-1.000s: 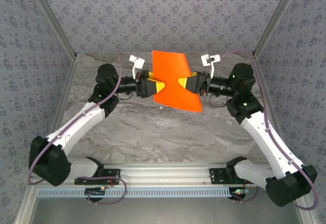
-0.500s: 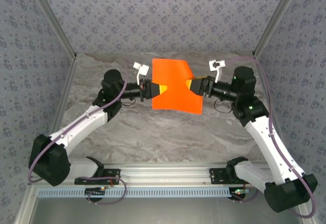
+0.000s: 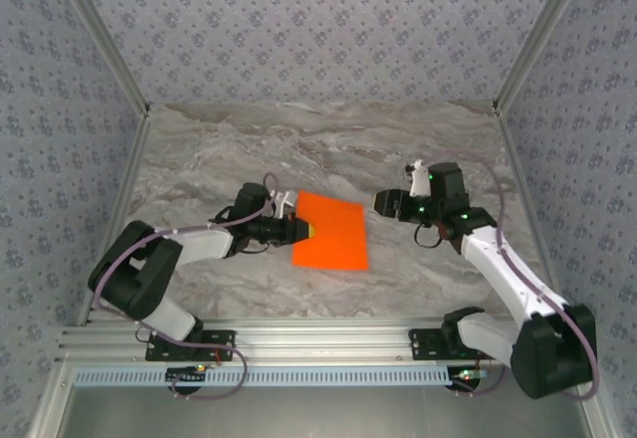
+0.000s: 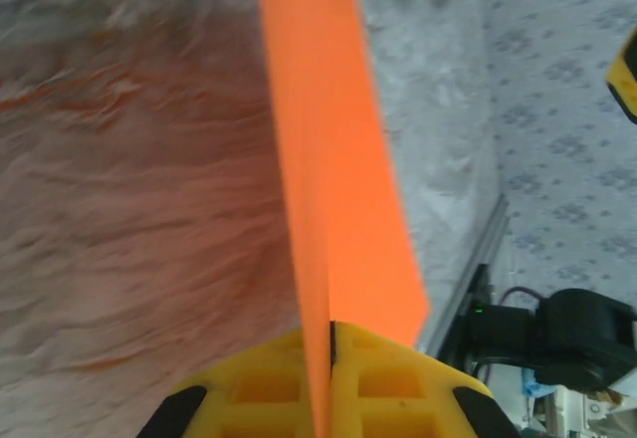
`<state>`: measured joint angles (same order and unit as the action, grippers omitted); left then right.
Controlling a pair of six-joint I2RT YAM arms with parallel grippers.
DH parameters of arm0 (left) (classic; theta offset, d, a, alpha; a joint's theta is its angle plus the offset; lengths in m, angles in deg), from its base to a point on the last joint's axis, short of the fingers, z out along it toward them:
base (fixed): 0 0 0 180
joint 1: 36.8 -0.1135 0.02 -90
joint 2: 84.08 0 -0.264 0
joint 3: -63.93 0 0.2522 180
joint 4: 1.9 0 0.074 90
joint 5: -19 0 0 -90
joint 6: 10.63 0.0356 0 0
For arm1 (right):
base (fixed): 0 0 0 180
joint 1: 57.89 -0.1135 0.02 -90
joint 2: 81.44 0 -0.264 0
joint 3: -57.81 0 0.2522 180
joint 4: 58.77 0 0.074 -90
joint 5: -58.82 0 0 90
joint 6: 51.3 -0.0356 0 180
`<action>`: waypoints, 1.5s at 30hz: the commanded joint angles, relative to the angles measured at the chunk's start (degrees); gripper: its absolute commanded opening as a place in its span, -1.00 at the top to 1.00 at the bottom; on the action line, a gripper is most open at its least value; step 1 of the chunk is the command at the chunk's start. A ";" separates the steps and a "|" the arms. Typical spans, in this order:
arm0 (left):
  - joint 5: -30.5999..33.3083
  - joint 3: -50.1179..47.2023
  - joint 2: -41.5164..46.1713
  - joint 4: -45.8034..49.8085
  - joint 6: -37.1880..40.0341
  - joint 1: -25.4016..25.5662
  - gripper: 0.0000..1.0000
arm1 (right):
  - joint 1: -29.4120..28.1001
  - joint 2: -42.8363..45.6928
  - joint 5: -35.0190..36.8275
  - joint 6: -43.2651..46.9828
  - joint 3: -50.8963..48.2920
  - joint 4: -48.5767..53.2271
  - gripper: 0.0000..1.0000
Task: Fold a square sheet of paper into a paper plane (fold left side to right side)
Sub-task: Place a square sheet of paper at the center of the table, then first fold in half a square sheet of paper at the center of the table.
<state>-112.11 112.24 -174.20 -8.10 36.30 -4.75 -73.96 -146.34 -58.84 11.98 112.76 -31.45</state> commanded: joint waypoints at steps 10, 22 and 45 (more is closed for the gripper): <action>4.20 3.15 -5.78 4.86 3.97 0.38 0.89 | -8.52 -19.68 0.27 -10.88 -1.23 -16.52 0.45; 1.88 5.37 -1.72 6.59 2.49 0.38 0.29 | -10.07 -30.65 4.57 -9.87 1.60 -9.07 0.47; 0.04 10.48 -6.52 -1.57 -3.21 6.84 -0.31 | -7.84 -31.70 0.43 -10.86 -1.20 -18.25 0.40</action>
<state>-111.01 120.46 -179.56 -7.71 33.44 1.59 -82.53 -176.42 -57.94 2.61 112.58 -47.75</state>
